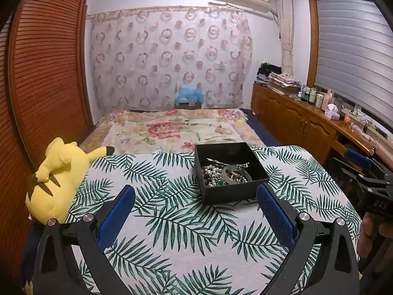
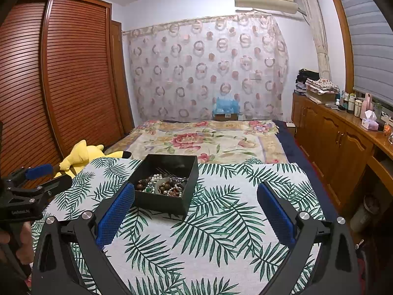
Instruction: Organize jewelry
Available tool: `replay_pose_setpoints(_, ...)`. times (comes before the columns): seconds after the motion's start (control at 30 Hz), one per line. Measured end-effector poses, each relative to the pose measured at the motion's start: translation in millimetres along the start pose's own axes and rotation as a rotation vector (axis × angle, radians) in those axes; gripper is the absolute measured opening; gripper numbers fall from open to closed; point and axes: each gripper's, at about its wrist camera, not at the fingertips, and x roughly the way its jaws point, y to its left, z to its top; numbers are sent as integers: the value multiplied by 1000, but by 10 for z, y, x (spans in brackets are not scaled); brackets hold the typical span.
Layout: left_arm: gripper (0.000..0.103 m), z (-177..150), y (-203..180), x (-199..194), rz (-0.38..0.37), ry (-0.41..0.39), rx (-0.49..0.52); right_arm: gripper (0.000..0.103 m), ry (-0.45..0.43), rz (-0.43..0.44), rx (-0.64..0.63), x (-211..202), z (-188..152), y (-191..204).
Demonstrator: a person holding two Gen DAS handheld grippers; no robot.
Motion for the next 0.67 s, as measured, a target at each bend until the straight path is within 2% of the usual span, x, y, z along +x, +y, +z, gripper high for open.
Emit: replay_pose_setpoints(0.67,96,20,-19,8,-3,0,-6,101,1,2,1,6,-5,12)
